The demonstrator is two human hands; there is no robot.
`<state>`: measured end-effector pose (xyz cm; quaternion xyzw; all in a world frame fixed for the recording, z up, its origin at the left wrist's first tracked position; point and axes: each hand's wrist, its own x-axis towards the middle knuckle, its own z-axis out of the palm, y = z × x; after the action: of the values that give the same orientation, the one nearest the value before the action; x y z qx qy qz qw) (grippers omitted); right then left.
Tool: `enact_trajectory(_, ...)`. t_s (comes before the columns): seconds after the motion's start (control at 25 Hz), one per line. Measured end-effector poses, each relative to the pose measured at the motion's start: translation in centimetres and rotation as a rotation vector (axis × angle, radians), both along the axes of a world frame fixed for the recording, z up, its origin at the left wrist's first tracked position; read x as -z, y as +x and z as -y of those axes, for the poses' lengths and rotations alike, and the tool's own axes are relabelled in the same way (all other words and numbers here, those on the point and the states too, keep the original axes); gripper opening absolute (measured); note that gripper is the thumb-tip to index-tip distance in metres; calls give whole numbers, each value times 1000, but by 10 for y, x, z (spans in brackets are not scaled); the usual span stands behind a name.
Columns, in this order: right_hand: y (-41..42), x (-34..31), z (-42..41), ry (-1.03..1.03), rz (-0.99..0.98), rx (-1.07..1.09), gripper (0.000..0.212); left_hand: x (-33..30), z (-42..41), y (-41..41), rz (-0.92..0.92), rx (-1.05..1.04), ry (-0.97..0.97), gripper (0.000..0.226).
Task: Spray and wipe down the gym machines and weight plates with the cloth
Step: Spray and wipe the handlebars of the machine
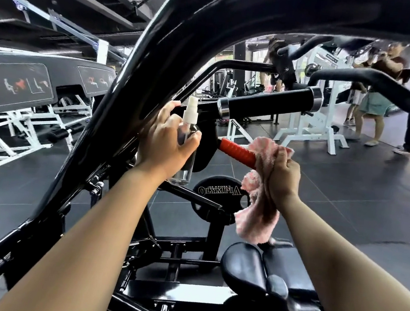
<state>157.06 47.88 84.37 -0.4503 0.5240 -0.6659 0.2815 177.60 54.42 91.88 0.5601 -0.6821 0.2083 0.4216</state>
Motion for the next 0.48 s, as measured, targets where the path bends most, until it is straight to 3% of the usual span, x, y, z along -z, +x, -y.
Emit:
enact_trajectory(0.24, 8, -2, -17, 114, 11, 188, 52, 20, -7, 10, 56, 38, 77, 45)
enact_trajectory(0.36, 9, 2, -28, 150, -4, 183, 49, 74, -26, 20, 30, 142, 42, 40)
enact_trajectory(0.48, 14, 25, -49, 146, -117, 184, 42, 136, -45, 28, -76, 229, 234, 52)
